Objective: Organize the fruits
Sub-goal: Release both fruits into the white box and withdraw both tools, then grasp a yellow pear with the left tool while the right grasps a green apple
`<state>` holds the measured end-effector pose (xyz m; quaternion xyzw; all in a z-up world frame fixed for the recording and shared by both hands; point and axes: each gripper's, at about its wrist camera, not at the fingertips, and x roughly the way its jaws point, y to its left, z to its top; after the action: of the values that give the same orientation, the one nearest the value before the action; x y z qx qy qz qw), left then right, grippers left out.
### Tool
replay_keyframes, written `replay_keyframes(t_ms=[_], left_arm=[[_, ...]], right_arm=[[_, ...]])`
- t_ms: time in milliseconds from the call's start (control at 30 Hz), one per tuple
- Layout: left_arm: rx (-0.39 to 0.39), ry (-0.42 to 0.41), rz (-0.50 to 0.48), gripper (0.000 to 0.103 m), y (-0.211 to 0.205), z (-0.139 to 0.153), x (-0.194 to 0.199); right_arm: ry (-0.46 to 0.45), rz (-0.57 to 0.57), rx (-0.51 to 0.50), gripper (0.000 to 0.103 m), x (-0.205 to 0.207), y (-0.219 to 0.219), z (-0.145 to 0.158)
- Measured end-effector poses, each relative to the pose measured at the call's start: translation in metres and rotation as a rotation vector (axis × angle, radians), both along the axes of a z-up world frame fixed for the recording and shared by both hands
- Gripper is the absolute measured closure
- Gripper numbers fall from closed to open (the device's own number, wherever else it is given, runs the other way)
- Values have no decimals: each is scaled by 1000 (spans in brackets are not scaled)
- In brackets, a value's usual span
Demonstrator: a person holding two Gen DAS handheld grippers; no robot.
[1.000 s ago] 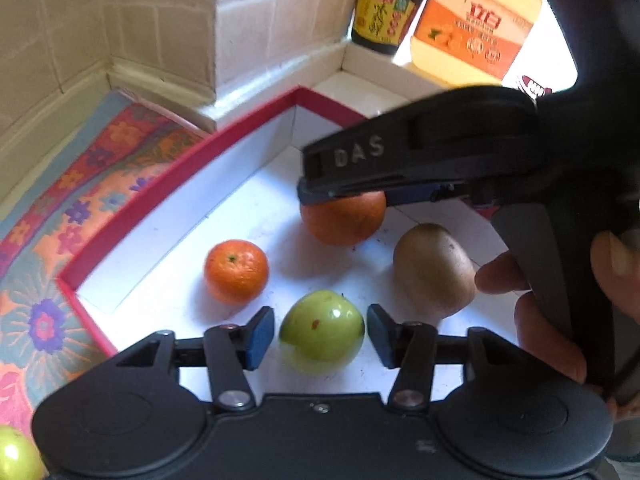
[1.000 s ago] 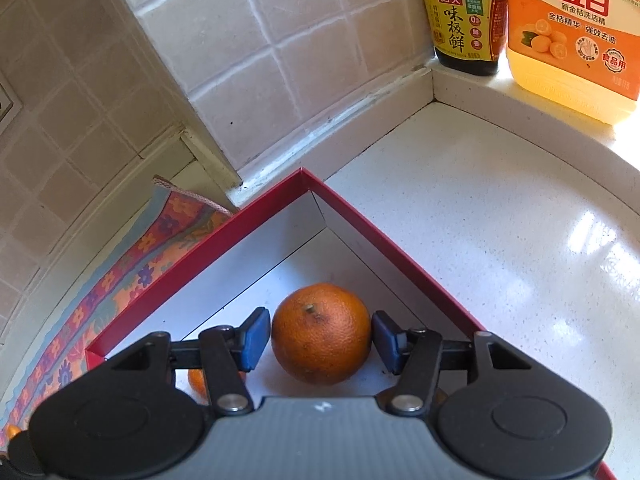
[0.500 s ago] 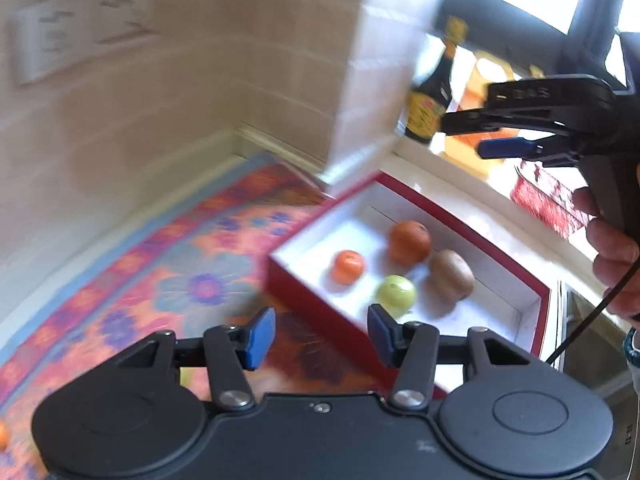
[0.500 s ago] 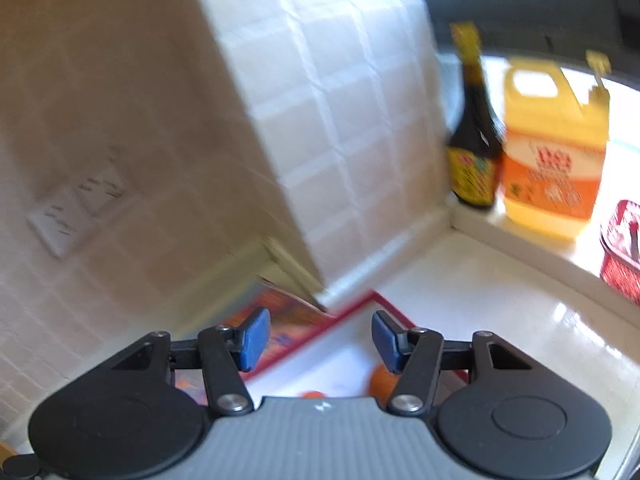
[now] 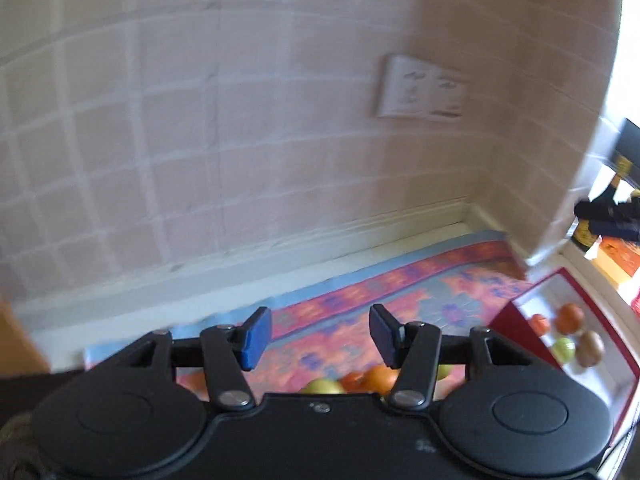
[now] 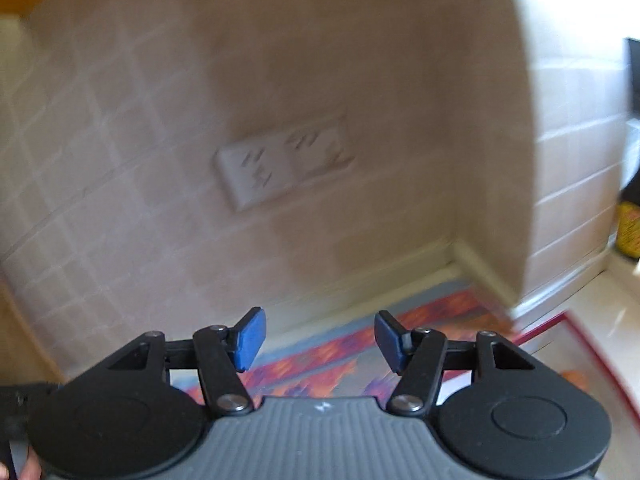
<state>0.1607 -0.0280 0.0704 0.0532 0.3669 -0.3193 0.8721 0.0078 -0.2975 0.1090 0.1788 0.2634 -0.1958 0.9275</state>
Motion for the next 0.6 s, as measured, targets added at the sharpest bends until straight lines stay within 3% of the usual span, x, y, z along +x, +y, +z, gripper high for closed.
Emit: replay_keyframes(t_ms=[133,400,600], left_arm=[[13,97,32,37,9,-39,14],[-8,247,-5,37,8,-103,29],[-9,301,-25,37,-11,-130,42]], right_arm=[[110,64,63,41,32,21,-43],[302,107,188,41,48,51,-125],[369,134,230,41,57,62,-153]])
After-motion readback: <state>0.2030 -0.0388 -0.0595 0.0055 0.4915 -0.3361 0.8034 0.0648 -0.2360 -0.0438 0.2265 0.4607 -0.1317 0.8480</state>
